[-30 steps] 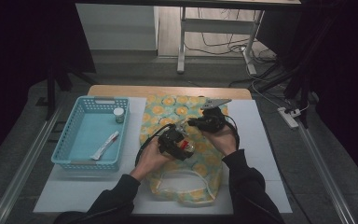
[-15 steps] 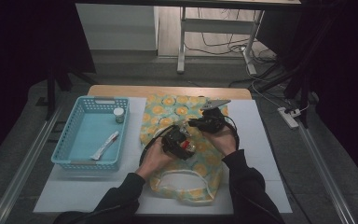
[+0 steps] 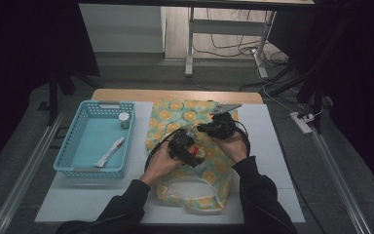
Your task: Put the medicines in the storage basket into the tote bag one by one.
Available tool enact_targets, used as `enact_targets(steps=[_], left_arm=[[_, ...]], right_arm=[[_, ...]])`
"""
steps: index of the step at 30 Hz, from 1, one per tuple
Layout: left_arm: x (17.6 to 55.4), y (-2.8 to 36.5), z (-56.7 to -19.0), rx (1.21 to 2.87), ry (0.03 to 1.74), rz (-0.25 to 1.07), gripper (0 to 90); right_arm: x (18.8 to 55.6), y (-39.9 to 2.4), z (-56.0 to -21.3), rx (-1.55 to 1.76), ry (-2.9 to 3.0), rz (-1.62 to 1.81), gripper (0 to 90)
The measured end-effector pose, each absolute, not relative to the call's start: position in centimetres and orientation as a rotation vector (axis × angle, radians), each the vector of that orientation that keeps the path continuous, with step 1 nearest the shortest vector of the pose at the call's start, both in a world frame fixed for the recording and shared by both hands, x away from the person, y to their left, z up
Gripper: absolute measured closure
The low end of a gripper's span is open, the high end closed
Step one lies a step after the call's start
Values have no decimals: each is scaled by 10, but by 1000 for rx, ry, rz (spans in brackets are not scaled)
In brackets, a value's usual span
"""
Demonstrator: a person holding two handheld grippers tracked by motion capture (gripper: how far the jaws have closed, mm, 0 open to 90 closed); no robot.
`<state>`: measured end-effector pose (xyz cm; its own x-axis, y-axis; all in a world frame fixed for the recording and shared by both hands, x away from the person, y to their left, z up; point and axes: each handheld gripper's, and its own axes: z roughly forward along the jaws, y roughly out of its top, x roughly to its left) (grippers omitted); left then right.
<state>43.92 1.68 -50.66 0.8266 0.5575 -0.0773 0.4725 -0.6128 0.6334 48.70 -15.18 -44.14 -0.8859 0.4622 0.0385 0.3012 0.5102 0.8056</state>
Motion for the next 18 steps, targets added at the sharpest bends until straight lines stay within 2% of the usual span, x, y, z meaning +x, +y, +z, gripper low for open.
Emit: enact_targets(steps=[9,18], left_arm=[[428,27,-491,2265,743,63,4],[413,42,-473,2203,701,0,5]], right_arm=[[487,-153,-440,663,2561,1324,900],[487,-153,-441,657,2564,1316,900]])
